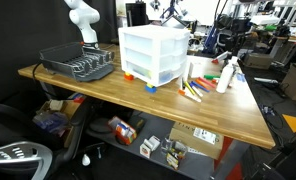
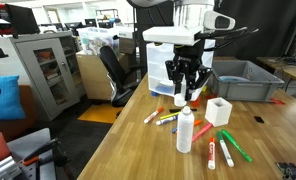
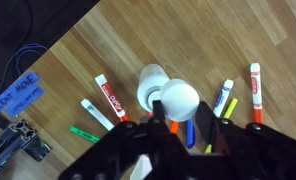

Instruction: Pick up the lid from the table and close the bottle

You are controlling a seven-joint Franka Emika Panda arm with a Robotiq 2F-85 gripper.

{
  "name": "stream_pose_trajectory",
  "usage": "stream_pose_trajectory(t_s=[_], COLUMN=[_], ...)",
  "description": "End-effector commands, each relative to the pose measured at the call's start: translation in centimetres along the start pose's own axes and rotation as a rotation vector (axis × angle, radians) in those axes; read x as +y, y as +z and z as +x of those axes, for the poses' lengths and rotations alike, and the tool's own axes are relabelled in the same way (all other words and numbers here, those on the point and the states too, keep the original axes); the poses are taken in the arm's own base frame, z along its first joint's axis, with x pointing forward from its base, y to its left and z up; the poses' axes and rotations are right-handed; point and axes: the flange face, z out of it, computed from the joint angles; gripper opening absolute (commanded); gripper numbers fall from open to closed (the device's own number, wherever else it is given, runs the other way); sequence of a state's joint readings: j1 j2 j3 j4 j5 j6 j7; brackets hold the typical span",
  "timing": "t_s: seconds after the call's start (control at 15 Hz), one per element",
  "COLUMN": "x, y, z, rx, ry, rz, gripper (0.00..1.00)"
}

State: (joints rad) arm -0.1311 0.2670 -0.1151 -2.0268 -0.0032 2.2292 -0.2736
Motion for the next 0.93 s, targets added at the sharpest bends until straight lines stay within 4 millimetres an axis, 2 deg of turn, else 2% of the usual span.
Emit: stream_pose_trajectory(t_s=[0.0,0.87], x=[0.1,1.2], y=[-0.1,1.5], z=[0.3,1.0], rx=[-0.009,-0.004], ry=[0.006,0.042], rz=[-0.002,-0.021], gripper=[0.12,0.12])
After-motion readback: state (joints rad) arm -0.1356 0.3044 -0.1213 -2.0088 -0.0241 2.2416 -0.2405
